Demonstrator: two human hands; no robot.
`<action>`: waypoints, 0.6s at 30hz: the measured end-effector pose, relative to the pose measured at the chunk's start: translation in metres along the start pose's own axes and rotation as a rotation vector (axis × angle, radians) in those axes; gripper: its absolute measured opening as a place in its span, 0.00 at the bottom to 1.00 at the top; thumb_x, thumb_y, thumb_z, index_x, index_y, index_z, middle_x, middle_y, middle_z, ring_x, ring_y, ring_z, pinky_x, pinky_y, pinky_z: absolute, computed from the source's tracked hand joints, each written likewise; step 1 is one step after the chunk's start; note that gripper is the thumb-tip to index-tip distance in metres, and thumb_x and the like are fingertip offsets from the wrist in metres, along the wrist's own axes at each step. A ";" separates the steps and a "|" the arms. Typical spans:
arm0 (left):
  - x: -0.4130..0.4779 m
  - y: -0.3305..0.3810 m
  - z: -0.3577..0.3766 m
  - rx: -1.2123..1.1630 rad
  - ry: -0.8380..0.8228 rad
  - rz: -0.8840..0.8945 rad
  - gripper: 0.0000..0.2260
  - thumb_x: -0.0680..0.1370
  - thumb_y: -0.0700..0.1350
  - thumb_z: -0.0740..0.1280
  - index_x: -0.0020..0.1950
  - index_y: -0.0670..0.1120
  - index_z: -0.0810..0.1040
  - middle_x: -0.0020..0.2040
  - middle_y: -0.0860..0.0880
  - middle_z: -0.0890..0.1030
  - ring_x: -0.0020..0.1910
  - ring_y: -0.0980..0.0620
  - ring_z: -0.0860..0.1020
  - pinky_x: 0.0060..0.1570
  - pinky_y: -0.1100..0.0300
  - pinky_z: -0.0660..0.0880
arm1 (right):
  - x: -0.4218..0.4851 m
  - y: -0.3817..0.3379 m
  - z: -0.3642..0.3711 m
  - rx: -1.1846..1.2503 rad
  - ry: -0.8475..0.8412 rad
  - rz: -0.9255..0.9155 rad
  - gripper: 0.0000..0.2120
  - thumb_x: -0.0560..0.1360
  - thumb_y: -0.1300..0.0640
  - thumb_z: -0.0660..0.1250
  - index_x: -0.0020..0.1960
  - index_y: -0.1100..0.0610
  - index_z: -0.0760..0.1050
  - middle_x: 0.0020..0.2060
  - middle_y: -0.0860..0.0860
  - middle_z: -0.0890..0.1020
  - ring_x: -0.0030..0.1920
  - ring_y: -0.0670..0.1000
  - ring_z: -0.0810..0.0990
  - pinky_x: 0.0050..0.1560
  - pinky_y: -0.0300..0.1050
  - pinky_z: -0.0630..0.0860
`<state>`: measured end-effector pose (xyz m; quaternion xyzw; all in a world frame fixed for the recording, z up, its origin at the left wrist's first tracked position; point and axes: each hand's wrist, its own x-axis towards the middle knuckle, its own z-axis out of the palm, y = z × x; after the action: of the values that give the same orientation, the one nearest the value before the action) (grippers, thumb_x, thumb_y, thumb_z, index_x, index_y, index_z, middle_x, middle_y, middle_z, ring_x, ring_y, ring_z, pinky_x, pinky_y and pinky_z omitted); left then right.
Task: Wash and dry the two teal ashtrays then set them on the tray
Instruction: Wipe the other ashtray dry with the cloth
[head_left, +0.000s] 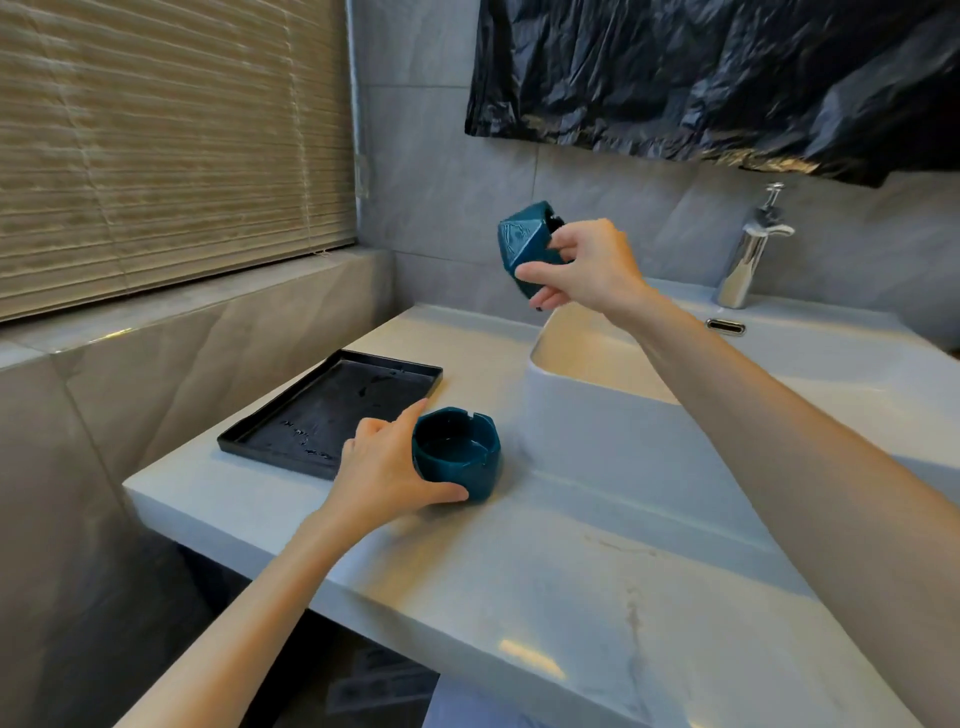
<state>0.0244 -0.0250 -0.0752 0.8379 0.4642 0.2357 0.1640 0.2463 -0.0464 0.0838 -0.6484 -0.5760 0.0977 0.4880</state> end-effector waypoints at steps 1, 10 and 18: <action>0.007 0.001 0.001 0.014 -0.009 -0.011 0.50 0.60 0.65 0.76 0.76 0.56 0.55 0.63 0.50 0.74 0.68 0.48 0.63 0.62 0.53 0.63 | 0.001 0.007 -0.009 0.107 0.033 0.069 0.20 0.70 0.62 0.75 0.58 0.69 0.74 0.42 0.59 0.82 0.31 0.50 0.84 0.32 0.40 0.80; 0.047 0.015 0.017 0.048 -0.051 -0.063 0.47 0.62 0.66 0.74 0.75 0.60 0.56 0.62 0.43 0.71 0.67 0.45 0.63 0.65 0.52 0.64 | -0.024 0.054 -0.084 1.067 0.327 0.528 0.11 0.72 0.60 0.73 0.52 0.63 0.77 0.42 0.53 0.83 0.37 0.45 0.83 0.37 0.33 0.80; 0.062 0.036 0.022 0.167 -0.079 -0.042 0.45 0.69 0.60 0.72 0.78 0.51 0.51 0.78 0.44 0.52 0.74 0.41 0.51 0.68 0.46 0.61 | -0.044 0.074 -0.108 1.744 0.417 0.473 0.10 0.72 0.60 0.71 0.47 0.67 0.78 0.31 0.55 0.84 0.27 0.47 0.82 0.27 0.35 0.78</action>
<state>0.0899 0.0082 -0.0606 0.8474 0.4929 0.1595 0.1163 0.3547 -0.1290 0.0642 -0.1570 -0.0520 0.4751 0.8643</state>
